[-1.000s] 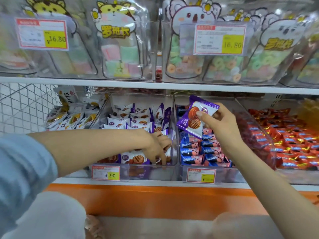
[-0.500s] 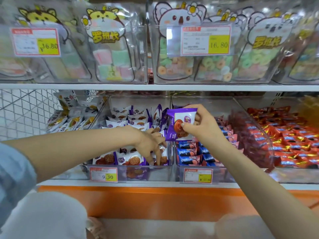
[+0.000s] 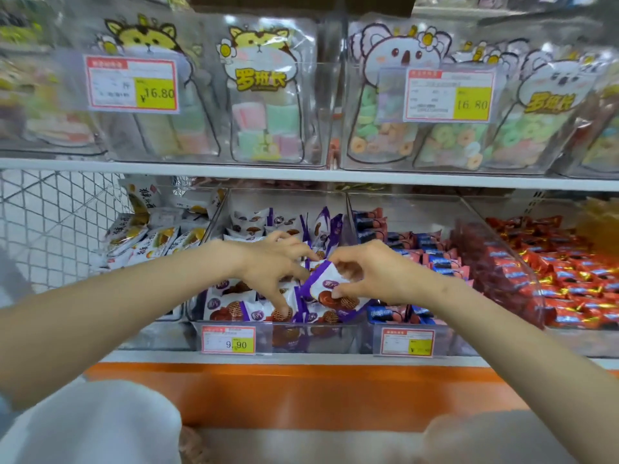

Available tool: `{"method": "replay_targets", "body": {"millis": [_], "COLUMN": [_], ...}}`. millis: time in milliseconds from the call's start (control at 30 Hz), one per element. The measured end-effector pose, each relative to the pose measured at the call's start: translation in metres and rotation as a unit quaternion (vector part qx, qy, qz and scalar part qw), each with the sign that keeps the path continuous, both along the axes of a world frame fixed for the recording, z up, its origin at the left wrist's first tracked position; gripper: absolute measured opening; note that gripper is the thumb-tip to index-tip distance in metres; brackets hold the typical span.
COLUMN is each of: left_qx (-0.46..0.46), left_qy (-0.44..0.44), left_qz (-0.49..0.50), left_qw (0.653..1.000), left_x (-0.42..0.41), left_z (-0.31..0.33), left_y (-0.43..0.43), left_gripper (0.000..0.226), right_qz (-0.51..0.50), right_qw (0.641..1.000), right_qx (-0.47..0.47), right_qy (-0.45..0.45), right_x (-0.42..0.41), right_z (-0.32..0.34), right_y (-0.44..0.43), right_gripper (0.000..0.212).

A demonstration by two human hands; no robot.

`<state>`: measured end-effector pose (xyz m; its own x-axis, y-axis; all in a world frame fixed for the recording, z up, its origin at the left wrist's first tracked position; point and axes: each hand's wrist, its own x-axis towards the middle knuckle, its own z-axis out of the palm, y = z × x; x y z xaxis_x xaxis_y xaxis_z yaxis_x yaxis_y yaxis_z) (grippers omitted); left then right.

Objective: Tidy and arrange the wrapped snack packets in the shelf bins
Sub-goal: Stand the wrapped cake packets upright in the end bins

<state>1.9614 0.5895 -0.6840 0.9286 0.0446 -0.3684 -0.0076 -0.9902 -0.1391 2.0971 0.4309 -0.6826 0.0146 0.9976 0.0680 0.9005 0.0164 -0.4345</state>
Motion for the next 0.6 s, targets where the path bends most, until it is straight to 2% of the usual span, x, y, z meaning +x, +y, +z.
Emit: {"method": "replay_targets", "body": {"millis": [167, 333, 433, 533, 600], "left_qx": [-0.03, -0.083, -0.106, -0.142, -0.155], "left_qy": [-0.043, -0.091, -0.109, -0.123, -0.129], "left_qz": [0.087, 0.162, 0.18, 0.191, 0.192], "left_qw": [0.995, 0.979, 0.972, 0.964, 0.96], "left_x": [-0.015, -0.027, -0.032, -0.037, -0.04], "left_z": [-0.003, -0.018, -0.022, -0.024, -0.026], "left_y": [0.001, -0.001, -0.002, -0.003, -0.002], "left_gripper": [0.063, 0.06, 0.058, 0.058, 0.058], "right_qz": [0.059, 0.101, 0.079, 0.031, 0.01], "right_qw": [0.988, 0.947, 0.928, 0.919, 0.903], "right_qx": [-0.084, -0.202, -0.293, -0.367, -0.413], "right_qy": [-0.114, -0.227, -0.214, -0.143, -0.117], "right_x": [-0.015, -0.029, -0.029, -0.026, -0.025], "right_z": [0.01, -0.006, -0.013, -0.01, -0.012], "right_y": [0.018, 0.035, 0.05, 0.064, 0.07], "right_gripper": [0.024, 0.018, 0.015, 0.031, 0.029]}}
